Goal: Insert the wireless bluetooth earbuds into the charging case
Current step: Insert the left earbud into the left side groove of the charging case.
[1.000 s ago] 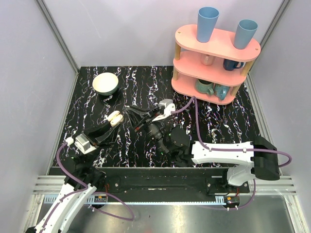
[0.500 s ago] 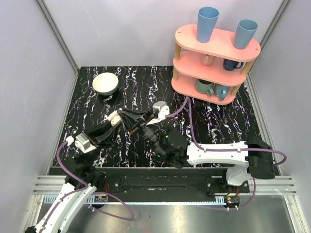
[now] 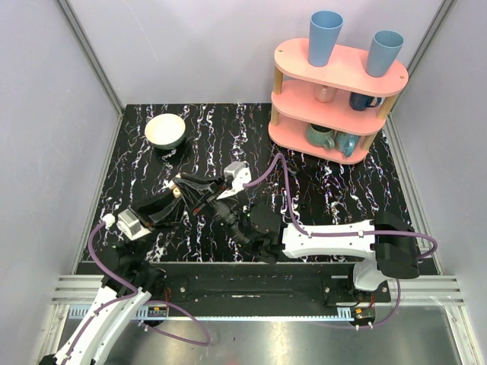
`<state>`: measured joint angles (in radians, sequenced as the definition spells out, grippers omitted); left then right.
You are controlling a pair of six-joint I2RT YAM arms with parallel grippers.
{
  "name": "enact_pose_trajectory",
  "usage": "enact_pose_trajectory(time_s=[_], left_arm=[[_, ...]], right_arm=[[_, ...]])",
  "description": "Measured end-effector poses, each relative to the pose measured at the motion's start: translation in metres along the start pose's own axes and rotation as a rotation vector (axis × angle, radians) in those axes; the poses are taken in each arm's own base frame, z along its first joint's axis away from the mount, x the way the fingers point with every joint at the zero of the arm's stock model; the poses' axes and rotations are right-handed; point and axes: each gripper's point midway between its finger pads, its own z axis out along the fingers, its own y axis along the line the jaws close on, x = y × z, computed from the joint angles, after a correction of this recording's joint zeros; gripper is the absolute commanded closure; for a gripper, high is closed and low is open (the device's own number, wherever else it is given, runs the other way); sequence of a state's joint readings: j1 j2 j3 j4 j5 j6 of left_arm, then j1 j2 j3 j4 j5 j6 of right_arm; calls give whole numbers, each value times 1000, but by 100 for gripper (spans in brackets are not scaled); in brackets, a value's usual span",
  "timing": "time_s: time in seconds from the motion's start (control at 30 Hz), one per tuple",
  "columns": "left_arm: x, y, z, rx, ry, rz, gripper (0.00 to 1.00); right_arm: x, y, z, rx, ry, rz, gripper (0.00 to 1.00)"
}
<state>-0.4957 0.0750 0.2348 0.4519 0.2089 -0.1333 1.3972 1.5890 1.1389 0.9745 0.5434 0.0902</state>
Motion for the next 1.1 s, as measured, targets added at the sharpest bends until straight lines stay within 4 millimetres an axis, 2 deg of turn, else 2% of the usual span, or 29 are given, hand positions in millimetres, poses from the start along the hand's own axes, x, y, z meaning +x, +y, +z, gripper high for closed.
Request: enact_pose_trajectory(time_s=[0.23,0.47,0.67,1.1], left_arm=[[-3,-1,0,1,-14,-5,100],[6,0,-1,-1,-1,-22,100],[6,1,-2,-9,-2,-24,100],[-3,3,-3,-22,-35,-19,100]], right_arm=[[0,3,0,-10,1,-9,90],[2,3,-1,-15,6,-11,89],[11,3,0,-14,26,-22,89],[18,4,0,-15,39,-31,89]])
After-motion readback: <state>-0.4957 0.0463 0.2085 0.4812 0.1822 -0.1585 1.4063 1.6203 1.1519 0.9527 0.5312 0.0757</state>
